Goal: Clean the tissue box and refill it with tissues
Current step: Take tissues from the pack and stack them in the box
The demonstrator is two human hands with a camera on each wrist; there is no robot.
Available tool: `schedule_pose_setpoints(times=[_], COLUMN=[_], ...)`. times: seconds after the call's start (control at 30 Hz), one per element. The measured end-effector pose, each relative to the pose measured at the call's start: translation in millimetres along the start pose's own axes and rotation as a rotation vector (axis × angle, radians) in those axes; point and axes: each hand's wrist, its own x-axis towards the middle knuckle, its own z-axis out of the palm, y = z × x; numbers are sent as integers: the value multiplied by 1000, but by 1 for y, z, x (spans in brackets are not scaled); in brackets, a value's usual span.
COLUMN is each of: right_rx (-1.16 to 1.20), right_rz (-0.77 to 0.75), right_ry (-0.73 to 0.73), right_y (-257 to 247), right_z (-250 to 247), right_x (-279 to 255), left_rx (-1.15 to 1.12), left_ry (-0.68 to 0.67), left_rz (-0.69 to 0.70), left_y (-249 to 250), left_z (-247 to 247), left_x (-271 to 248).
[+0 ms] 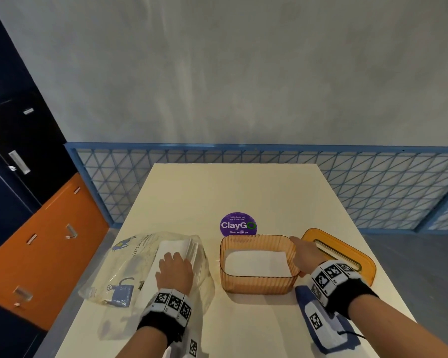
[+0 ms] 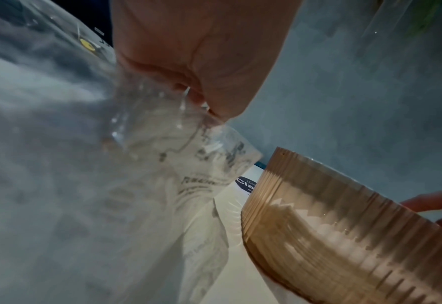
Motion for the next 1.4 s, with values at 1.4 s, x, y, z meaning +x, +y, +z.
schedule_pose_setpoints(times=[1.4], right_rx=[452], right_rz=[-498], right_ry=[-279], right_y=[-175], right_z=[-31], right_x=[-21], left_rx=[-937], left_ry=[271], left_rz=[182], left_y=[-29], left_z=[-42], left_x=[-61])
